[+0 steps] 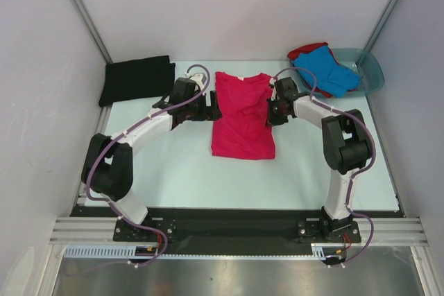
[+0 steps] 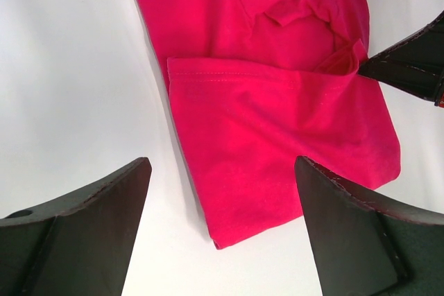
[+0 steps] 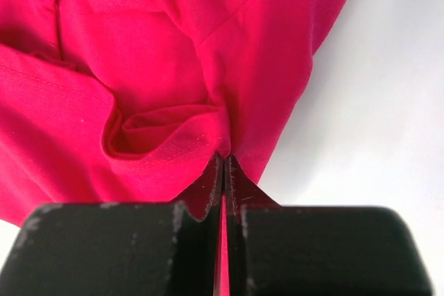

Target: Fold and stack the t-shirts

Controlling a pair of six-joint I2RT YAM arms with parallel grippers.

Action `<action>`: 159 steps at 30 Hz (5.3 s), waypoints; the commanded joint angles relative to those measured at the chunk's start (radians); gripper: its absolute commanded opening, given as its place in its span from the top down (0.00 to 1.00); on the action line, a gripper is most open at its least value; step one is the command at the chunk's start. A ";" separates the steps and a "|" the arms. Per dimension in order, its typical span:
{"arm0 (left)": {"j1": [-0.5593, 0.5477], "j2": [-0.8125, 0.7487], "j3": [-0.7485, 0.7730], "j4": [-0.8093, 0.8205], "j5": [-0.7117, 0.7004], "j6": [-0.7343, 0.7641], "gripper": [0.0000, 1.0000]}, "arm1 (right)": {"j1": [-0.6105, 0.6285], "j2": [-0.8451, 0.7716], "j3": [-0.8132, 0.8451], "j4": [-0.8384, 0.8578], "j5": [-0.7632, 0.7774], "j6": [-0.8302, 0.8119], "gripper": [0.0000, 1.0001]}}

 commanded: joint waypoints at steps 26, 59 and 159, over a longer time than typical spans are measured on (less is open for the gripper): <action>-0.005 -0.008 -0.017 0.024 -0.008 0.001 0.09 | -0.008 -0.063 -0.073 0.098 0.255 0.033 1.00; -0.011 -0.215 -0.528 0.424 0.261 -0.196 0.00 | -0.071 -0.483 -0.486 0.147 -0.117 0.211 0.42; -0.051 -0.166 -0.770 0.408 0.259 -0.143 1.00 | -0.127 -0.759 -0.897 0.201 -0.225 0.409 1.00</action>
